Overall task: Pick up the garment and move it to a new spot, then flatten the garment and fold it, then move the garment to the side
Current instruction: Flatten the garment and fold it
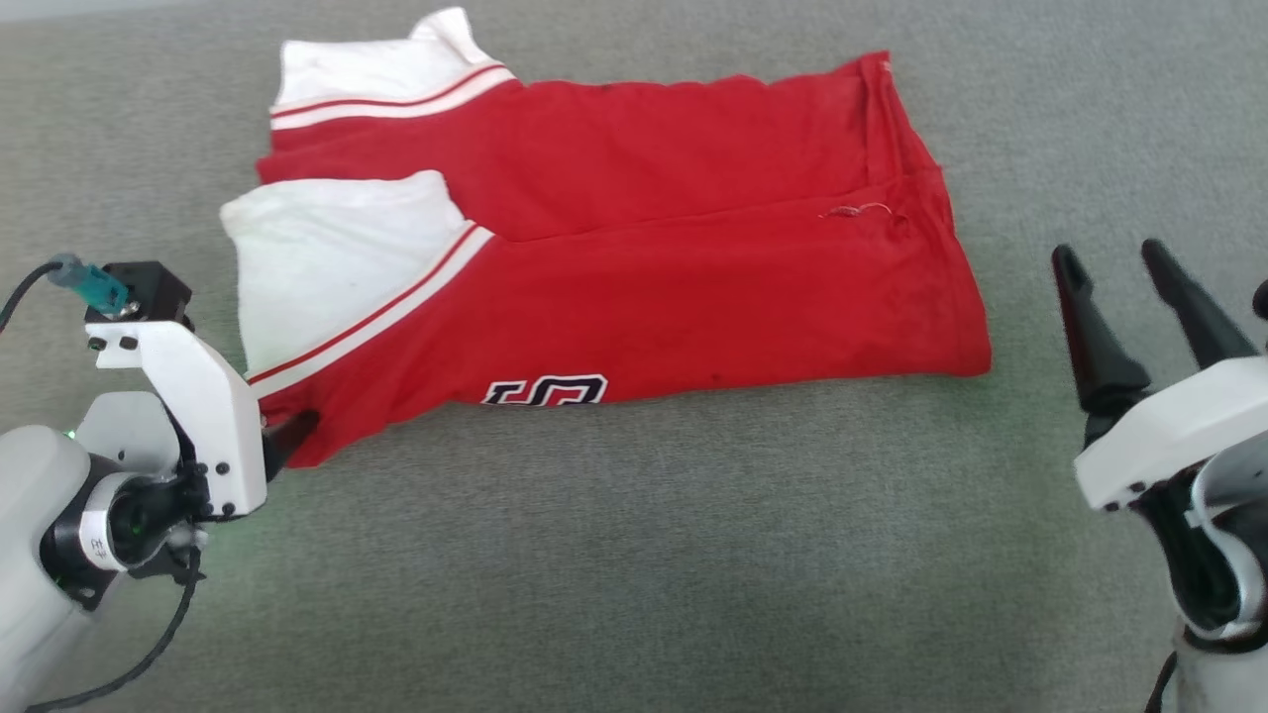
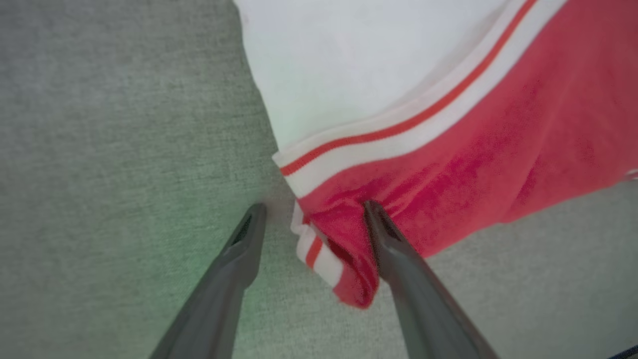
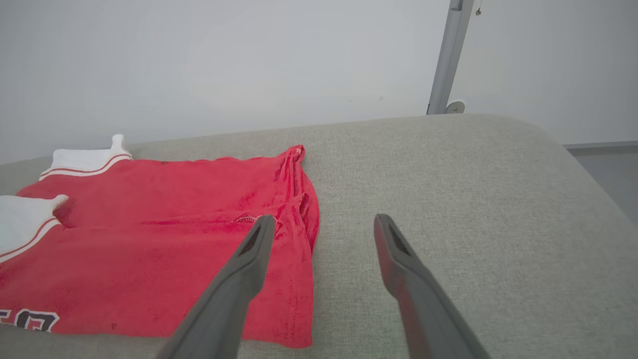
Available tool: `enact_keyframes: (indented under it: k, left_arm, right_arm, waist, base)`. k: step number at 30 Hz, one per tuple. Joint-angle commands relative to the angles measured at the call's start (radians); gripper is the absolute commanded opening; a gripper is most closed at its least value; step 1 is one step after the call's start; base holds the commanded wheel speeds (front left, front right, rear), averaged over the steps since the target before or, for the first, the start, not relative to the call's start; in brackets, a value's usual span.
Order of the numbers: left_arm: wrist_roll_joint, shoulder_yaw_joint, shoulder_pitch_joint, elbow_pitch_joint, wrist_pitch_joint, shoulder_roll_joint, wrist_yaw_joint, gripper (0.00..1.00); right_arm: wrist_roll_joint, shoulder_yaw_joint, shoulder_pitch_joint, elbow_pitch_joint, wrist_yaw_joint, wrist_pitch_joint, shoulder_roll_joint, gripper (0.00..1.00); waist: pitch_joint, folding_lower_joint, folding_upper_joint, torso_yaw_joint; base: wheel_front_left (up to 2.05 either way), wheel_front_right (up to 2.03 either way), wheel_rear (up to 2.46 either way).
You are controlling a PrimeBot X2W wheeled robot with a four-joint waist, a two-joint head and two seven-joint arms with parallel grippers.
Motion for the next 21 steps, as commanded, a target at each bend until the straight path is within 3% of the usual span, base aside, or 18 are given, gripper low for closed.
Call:
enact_keyframes:
  k: [1,4,5,11,21]
  left_arm:
    - [-0.014,0.011,0.015,0.033,-0.018,-0.016,-0.001,1.0]
    - [-0.041,0.004,0.027,0.096,-0.014,-0.051,-0.032,1.0]
    - [-0.041,0.002,0.025,0.116,-0.012,-0.06,-0.043,0.02]
    - [-0.035,-0.015,-0.003,0.186,-0.005,-0.102,-0.098,0.0]
    - [-0.012,-0.025,-0.07,0.238,-0.016,-0.168,-0.14,0.0]
  right_arm:
    - [0.007,0.007,0.018,-0.005,0.0,0.017,0.008,1.0]
    - [0.023,0.031,0.03,0.004,0.0,0.059,-0.002,1.0]
    - [0.027,0.038,0.032,0.012,0.0,0.079,-0.01,1.0]
    - [0.071,0.069,-0.029,0.087,0.0,0.187,-0.04,1.0]
    - [0.08,0.13,-0.16,0.297,0.0,0.343,-0.086,1.0]
  waist:
    - [0.017,0.0,0.0,-0.019]
    - [0.03,0.0,0.0,-0.031]
    - [0.032,0.0,0.0,-0.033]
    - [0.047,0.0,0.0,-0.027]
    - [0.077,0.0,0.0,0.027]
  base:
    - [0.0,0.0,0.0]
    - [0.0,0.0,0.0]
    - [0.0,0.0,0.0]
    - [0.0,0.0,0.0]
    - [0.0,0.0,0.0]
